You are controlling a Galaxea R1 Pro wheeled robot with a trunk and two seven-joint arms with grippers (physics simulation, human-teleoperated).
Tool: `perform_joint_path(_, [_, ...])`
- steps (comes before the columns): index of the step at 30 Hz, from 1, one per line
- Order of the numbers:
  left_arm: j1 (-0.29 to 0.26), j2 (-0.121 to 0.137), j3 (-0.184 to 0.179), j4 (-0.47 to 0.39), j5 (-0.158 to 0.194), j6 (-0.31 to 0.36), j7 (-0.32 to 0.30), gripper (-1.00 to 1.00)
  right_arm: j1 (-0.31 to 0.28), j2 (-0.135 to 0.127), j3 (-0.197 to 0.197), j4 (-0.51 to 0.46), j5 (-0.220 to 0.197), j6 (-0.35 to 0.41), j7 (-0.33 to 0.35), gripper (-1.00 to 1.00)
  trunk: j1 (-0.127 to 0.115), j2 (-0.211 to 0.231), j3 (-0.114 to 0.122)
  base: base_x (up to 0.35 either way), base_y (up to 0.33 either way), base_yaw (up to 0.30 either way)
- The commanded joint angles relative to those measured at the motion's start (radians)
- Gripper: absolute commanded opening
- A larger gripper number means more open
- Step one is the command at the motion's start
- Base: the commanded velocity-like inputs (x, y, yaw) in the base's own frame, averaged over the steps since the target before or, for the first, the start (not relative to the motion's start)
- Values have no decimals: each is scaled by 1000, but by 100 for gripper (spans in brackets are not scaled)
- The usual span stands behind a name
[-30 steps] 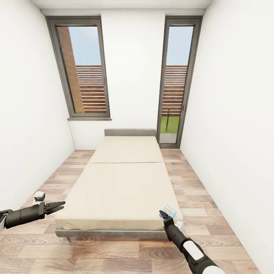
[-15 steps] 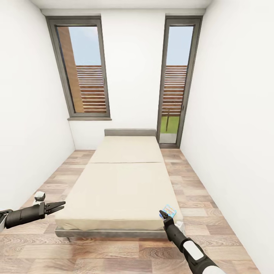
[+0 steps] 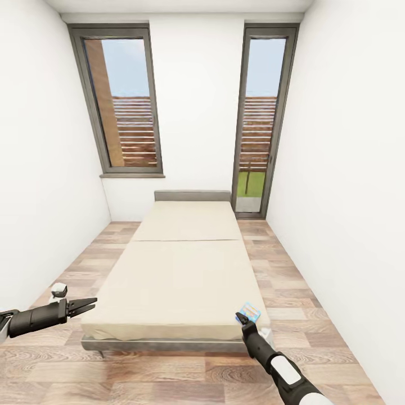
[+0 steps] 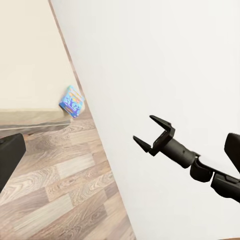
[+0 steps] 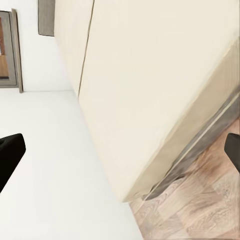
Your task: Put all the toys in the child's room - the three board games (two on the bed and one on the table), the two jigsaw puzzles on the table, and the tennis ball on the table - inside the toy box on the table in the child's room.
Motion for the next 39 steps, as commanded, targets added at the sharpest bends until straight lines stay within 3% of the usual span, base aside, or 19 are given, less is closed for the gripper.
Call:
perform_joint_path(1, [-1,-1,7,0,-11,11,-7,100,-1,1,-6,-1,-8,9,-8,100,1,-2,-2,0,0,0])
perform_joint_path(19, [-1,3,14,0,-10,11,-7,100,-1,-4,-7,0,-10,-9,-30,100,1,-2,-2,0,-37,0])
perform_joint_path(35, [-1,0,19,0,-11,13,-7,100,-1,-18,-12,1,-15,-7,-32,100,62,-114,-52,0,0,0])
perform_joint_path(39, [-1,0,19,0,-11,12,-7,100,-1,-18,-44,0,-29,-6,-33,100,77,-142,-65,0,0,0])
